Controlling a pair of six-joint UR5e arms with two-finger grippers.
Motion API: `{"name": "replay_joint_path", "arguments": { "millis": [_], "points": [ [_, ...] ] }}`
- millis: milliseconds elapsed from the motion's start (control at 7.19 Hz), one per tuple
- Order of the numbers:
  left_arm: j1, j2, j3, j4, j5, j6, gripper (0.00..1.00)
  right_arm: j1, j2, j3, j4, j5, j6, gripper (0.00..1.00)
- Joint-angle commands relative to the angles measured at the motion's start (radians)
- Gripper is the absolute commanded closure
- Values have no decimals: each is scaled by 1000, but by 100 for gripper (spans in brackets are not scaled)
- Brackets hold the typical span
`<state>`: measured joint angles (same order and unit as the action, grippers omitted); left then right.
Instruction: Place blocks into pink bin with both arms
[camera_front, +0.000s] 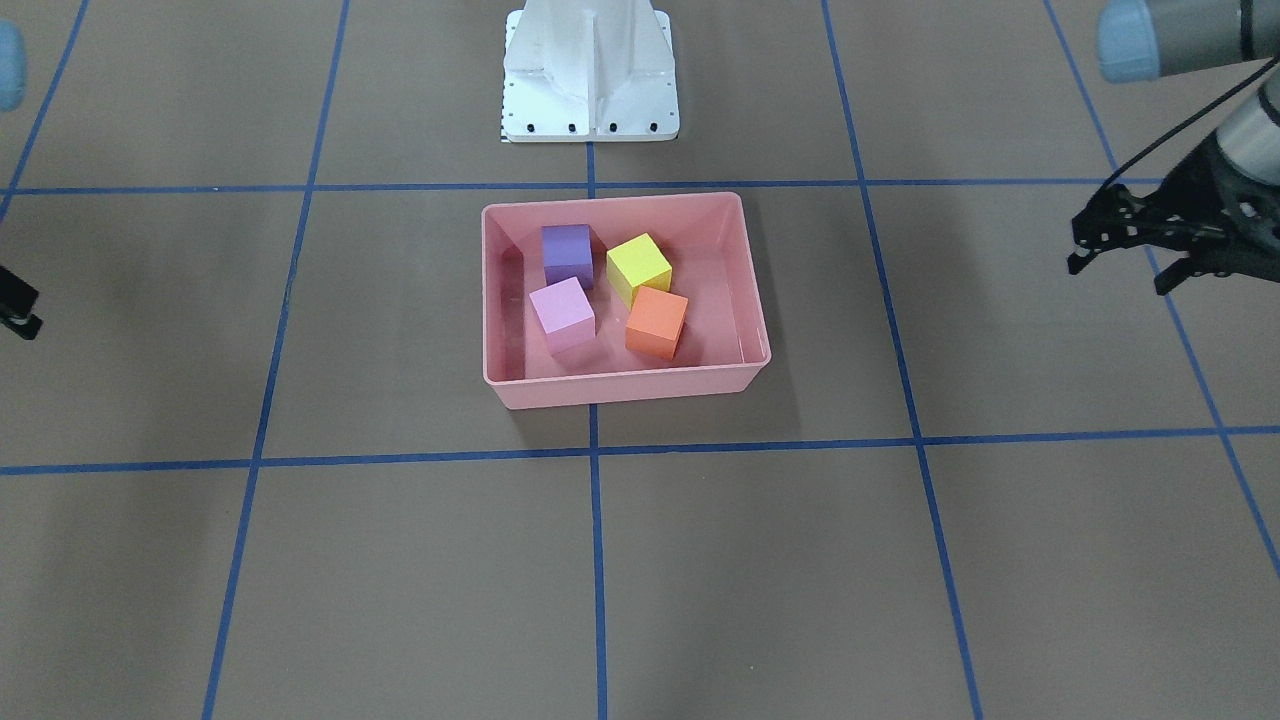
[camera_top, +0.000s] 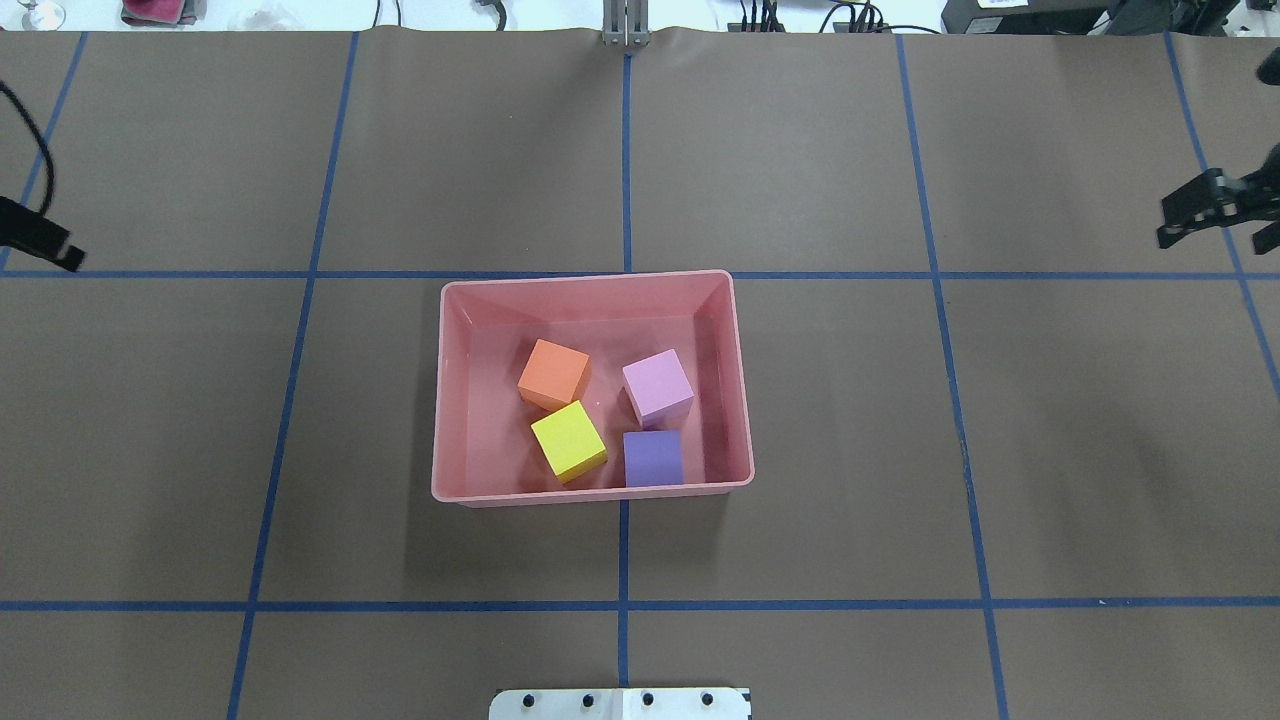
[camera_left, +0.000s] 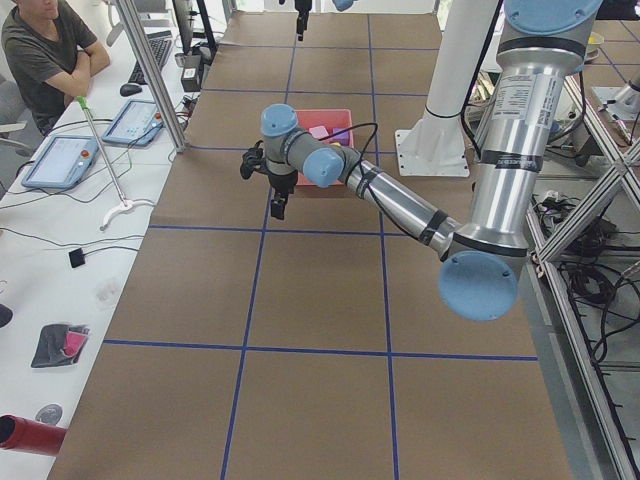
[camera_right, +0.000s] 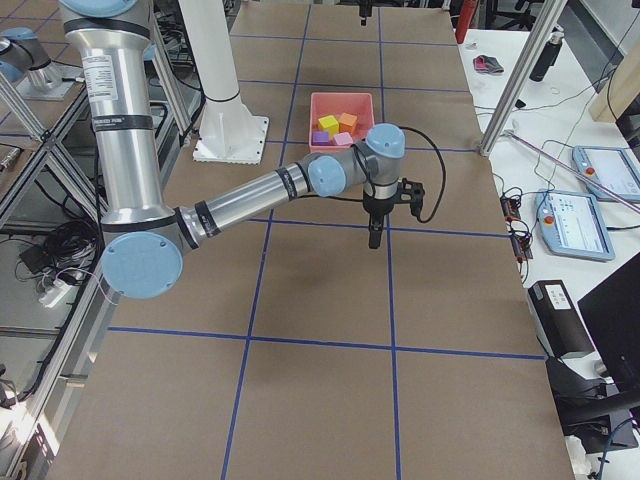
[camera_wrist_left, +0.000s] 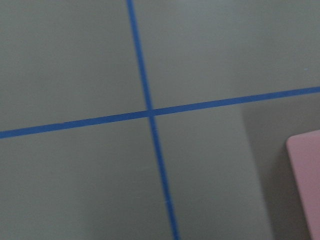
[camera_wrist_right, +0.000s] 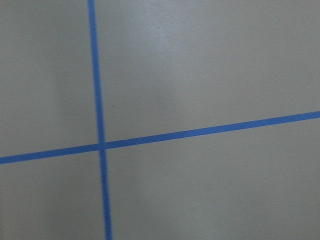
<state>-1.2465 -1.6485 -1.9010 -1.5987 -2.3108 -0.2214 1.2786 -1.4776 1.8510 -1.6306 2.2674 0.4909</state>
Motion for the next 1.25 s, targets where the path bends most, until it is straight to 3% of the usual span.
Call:
{"name": "replay_joint_path", "arguments": {
  "millis": [0, 139, 278, 556, 1113],
  "points": [
    [-210, 32, 202, -1, -5, 375, 0, 164, -20, -177, 2, 80, -362, 0],
    [-250, 18, 268, -3, -7, 432, 0, 174, -20, -185, 2, 84, -379, 0],
    [-252, 9, 269, 15, -18, 422, 0, 173, -24, -181, 2, 101, -377, 0],
    [-252, -65, 264, 168, -32, 389, 0, 173, -26, -176, 2, 103, -374, 0],
    [-254, -51, 263, 163, -33, 389, 0, 173, -29, -199, 17, 148, -376, 0]
  ]
}}
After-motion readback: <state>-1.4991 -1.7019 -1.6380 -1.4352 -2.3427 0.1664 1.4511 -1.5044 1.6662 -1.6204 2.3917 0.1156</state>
